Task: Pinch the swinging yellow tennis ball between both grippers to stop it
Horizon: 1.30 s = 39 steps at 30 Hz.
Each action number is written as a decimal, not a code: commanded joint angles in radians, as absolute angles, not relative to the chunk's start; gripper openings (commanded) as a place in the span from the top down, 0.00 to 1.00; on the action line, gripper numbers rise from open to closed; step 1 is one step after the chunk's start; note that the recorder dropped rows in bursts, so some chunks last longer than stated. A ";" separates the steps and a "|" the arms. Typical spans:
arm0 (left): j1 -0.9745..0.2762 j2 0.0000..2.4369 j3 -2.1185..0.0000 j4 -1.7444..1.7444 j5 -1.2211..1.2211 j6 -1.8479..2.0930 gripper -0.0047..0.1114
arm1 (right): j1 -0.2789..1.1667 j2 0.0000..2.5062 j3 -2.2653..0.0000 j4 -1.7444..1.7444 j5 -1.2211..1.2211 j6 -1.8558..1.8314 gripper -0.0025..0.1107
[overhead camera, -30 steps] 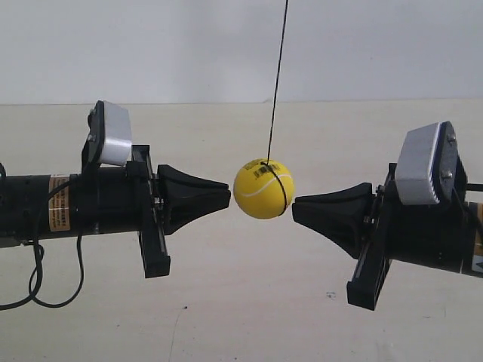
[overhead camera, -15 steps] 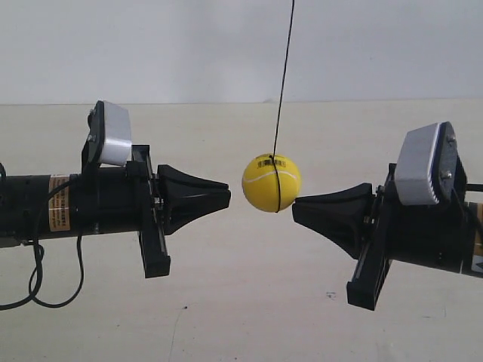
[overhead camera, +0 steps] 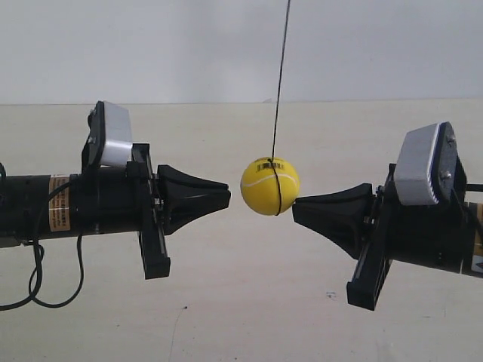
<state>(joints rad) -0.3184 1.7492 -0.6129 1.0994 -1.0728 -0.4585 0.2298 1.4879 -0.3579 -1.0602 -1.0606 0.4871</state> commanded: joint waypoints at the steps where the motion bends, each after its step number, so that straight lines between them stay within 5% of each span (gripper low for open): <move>1: -0.323 1.751 -0.617 1.064 -1.069 -0.445 0.92 | 0.233 1.489 -0.361 -1.055 -1.063 0.481 0.98; 39: -0.333 1.751 -0.631 1.099 -1.084 -0.478 0.92 | 0.233 1.489 -0.361 -1.055 -1.026 0.463 0.98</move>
